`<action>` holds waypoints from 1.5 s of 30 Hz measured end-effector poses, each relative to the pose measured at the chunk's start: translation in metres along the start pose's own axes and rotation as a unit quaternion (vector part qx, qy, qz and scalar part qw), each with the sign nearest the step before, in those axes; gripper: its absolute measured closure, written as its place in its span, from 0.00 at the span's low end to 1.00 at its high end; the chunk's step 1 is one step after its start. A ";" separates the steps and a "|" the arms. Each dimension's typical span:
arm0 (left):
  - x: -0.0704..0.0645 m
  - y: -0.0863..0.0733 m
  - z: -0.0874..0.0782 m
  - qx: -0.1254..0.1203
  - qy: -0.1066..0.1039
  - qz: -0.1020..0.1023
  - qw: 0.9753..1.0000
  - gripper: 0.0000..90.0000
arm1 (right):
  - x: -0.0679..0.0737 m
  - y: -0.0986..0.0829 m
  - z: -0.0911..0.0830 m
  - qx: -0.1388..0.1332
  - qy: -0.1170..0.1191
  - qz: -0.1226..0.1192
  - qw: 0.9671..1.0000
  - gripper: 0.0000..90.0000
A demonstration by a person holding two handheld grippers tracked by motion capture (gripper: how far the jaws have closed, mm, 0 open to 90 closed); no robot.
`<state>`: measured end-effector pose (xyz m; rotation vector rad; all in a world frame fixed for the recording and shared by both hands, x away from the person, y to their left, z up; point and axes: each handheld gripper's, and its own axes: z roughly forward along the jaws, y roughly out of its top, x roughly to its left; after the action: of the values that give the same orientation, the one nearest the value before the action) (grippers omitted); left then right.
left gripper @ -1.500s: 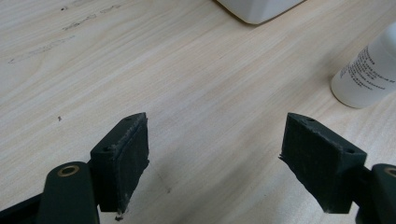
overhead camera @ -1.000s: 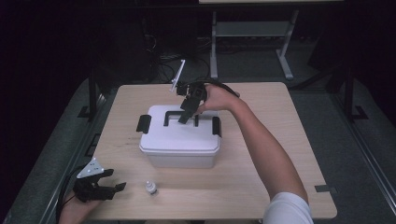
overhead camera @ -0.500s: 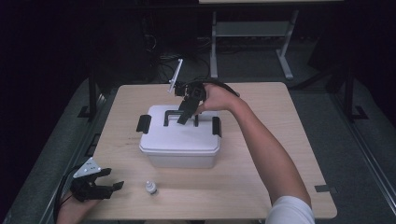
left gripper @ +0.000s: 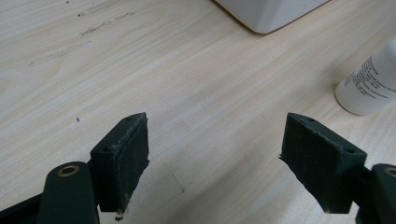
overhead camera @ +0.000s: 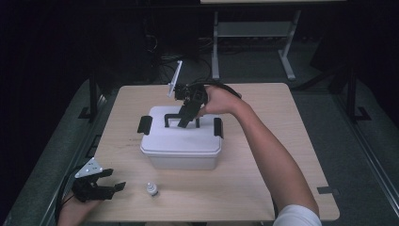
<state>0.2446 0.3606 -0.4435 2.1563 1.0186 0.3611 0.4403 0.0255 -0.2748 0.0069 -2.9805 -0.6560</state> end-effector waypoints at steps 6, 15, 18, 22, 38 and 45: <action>-0.001 0.000 0.001 0.002 0.000 0.000 1.000 0.26 | 0.003 0.002 0.011 0.024 -0.010 -0.005 1.000 0.66; -0.001 0.001 0.002 0.003 0.000 0.001 1.000 0.26 | 0.008 0.006 0.014 0.030 -0.026 -0.010 0.999 0.82; -0.001 0.001 0.003 0.003 0.000 0.001 1.000 0.26 | 0.011 0.008 0.014 0.028 -0.032 -0.014 0.999 0.85; -0.002 0.001 0.003 0.005 0.000 0.002 1.000 0.26 | 0.013 0.008 0.016 0.020 -0.033 -0.014 0.999 0.88; -0.001 0.000 0.004 0.009 0.001 0.001 1.000 0.26 | 0.008 0.001 0.009 0.003 -0.056 -0.008 0.998 0.93; 0.000 0.000 0.004 0.009 0.001 0.000 1.000 0.26 | 0.010 0.001 0.002 -0.007 -0.058 -0.008 0.998 0.93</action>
<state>0.2466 0.3585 -0.4463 2.1729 1.0254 0.3555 0.4299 0.0265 -0.2751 -0.0101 -3.0905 -0.7021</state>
